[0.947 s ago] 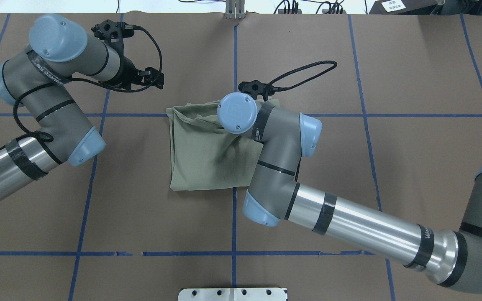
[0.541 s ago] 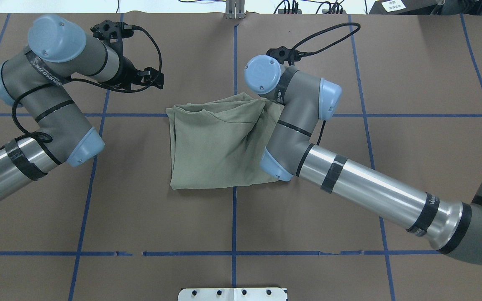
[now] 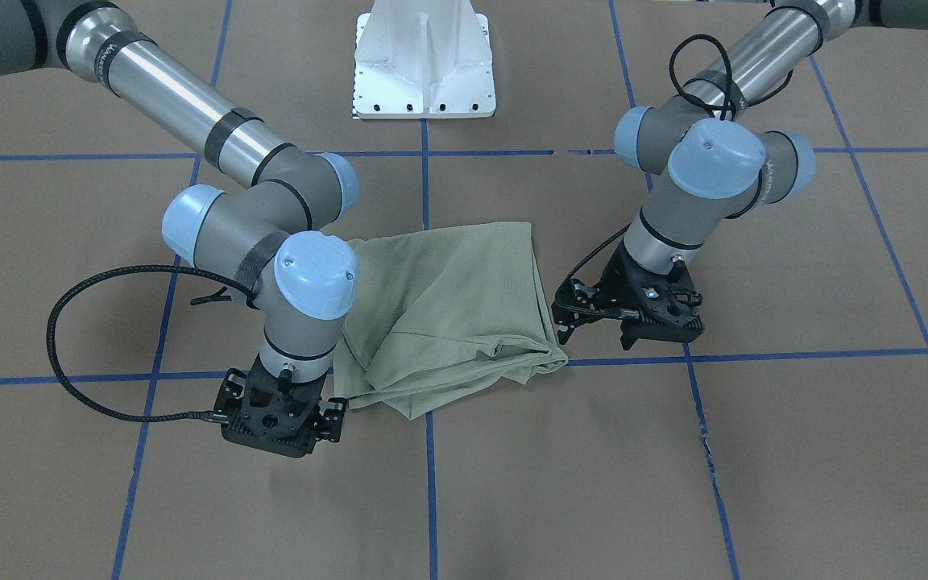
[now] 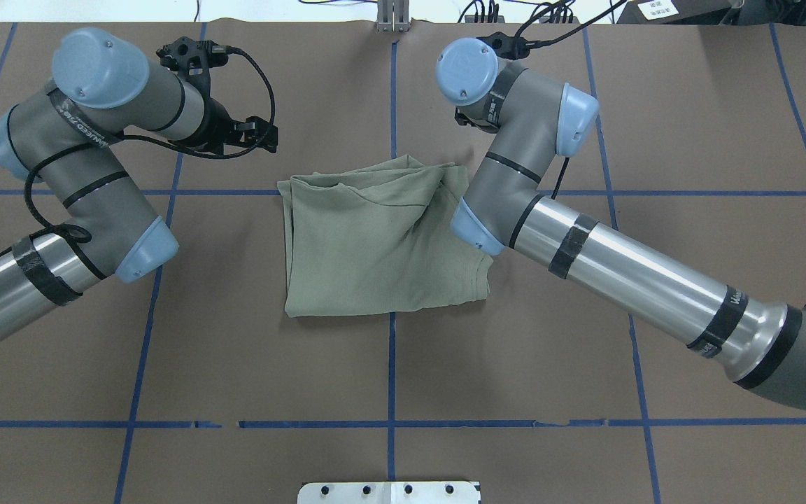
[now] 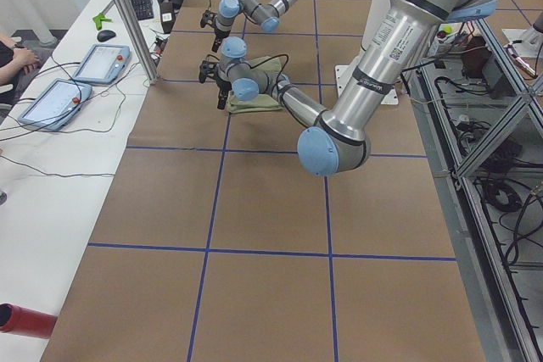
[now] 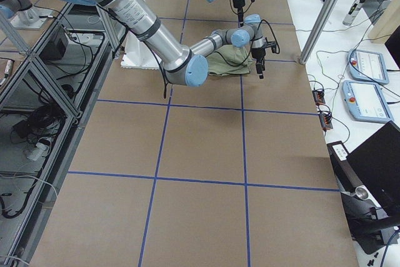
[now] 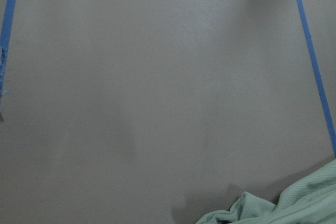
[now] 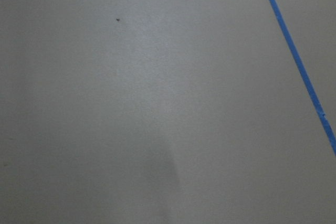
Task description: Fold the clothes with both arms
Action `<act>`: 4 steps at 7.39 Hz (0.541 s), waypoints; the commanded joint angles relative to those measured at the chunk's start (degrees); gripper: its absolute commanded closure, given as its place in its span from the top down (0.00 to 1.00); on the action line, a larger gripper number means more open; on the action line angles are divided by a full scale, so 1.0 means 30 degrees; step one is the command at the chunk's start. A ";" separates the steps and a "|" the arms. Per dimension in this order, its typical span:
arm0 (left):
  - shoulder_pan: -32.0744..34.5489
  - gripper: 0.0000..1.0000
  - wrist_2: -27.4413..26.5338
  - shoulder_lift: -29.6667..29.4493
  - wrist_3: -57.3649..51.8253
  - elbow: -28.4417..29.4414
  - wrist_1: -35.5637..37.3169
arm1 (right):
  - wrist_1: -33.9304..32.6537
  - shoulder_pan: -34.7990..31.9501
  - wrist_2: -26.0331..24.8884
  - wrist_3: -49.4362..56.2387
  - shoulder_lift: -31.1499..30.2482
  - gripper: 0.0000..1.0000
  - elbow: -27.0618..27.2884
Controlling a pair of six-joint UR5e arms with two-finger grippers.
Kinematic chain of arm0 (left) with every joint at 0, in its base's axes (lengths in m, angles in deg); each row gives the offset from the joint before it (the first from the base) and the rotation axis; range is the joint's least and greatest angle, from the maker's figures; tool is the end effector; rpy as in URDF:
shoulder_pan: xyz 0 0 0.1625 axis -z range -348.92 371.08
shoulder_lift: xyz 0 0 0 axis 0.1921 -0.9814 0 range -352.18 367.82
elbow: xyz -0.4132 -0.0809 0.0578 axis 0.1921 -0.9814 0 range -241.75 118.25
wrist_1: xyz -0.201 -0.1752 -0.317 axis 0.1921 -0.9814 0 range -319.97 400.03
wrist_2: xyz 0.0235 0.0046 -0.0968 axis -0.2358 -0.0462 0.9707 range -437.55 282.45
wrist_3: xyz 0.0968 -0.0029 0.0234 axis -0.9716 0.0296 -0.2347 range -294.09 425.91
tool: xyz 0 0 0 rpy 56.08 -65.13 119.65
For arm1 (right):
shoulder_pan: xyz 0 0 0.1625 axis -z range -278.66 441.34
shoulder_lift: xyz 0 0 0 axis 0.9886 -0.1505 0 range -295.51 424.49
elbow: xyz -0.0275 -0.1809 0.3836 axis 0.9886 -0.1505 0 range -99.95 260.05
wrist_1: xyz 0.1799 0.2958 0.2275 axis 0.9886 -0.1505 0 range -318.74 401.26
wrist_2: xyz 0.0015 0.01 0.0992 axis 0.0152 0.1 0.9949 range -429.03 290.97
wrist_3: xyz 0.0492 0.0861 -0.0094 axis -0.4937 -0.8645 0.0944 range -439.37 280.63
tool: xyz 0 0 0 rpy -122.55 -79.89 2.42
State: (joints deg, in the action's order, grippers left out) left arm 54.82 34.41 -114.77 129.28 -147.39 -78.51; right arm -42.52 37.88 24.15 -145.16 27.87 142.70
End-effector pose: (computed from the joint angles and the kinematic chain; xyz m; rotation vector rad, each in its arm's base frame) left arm 0.4439 -0.5578 0.3023 0.2763 1.0004 -0.0818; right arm -0.5152 -0.6644 0.2749 0.2697 -0.4995 0.3115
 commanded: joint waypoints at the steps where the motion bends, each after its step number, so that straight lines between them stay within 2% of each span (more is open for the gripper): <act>1: -0.2586 1.00 -0.1593 -0.0093 0.1489 -0.0020 0.0077 | 0.0768 -0.0366 0.1079 0.0629 0.0020 1.00 0.0123; 2: -0.3296 1.00 -0.2418 -0.0093 0.1493 0.0154 0.0106 | 0.0797 -0.0366 0.1108 0.0629 -0.0009 1.00 0.0124; 4: -0.3332 1.00 -0.2485 -0.0296 0.1522 0.0737 0.0135 | 0.0884 -0.0366 0.1109 0.0600 -0.0068 1.00 0.0182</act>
State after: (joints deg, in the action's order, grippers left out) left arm 45.36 27.57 -115.21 133.67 -146.48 -78.18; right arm -40.12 36.82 27.41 -143.32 27.74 143.14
